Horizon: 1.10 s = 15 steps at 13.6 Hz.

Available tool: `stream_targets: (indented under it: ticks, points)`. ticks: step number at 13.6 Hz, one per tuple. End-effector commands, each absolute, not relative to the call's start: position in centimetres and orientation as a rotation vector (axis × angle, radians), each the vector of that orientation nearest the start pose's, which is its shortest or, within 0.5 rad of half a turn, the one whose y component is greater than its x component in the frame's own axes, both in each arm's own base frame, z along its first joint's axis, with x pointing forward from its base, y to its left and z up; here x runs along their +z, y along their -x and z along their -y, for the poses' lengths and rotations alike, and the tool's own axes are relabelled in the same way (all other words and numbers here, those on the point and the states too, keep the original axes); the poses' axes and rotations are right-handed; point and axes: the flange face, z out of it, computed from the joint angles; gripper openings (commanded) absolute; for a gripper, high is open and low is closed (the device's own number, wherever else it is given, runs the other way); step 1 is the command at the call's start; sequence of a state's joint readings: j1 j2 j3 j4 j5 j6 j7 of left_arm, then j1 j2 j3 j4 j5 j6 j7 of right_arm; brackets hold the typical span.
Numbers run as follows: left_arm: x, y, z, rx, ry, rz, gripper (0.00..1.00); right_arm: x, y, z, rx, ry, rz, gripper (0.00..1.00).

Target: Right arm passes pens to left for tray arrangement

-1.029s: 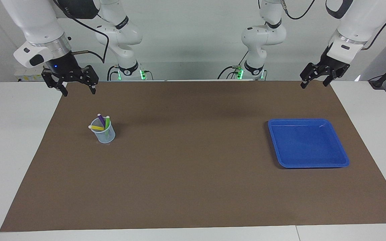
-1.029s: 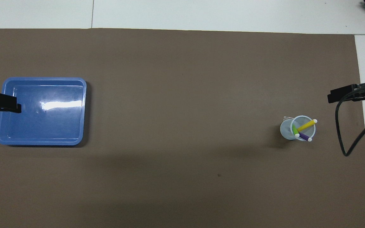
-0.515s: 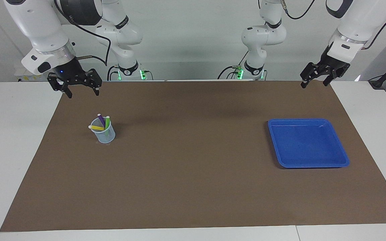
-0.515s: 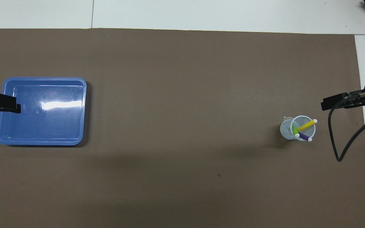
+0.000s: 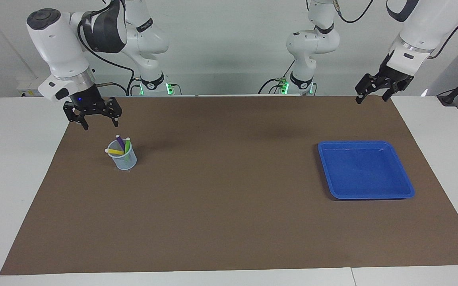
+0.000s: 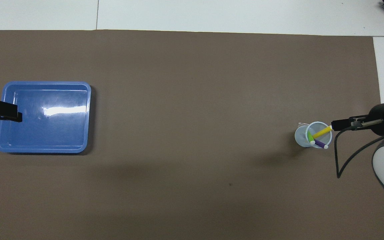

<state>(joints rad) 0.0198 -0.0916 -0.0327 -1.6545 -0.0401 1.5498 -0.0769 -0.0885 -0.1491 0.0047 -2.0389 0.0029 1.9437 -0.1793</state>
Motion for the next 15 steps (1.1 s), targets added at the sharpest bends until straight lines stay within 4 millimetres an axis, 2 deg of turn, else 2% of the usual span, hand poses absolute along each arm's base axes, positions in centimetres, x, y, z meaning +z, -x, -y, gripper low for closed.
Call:
stream_targets:
  ticks: [1, 5, 7, 9, 11, 15]
  points:
    - [63.6, -51.6, 1.0, 0.045, 3.186, 0.101, 1.0, 48.5, -51.0, 6.2, -0.039, 3.144, 0.016, 0.76]
    - [63.3, -50.9, 1.5, 0.098, 3.183, 0.082, 1.0, 43.4, -53.0, 6.5, 0.033, 3.127, -0.237, 0.72]
    - [63.2, -50.7, 1.2, 0.127, 3.181, 0.089, 1.0, 41.3, -53.8, 6.7, 0.045, 3.117, -0.327, 0.63]
    - [63.5, -50.5, 1.3, 0.125, 3.181, 0.091, 1.0, 41.1, -54.0, 6.2, 0.041, 3.112, -0.367, 0.57]
    - [63.5, -50.0, 2.0, 0.176, 3.176, 0.067, 1.0, 40.4, -54.4, 6.8, 0.043, 3.109, -0.381, 0.55]
    - [63.5, -49.3, 6.4, 0.196, 3.167, -0.064, 1.0, 39.3, -54.6, 7.1, 0.05, 3.109, -0.379, 0.55]
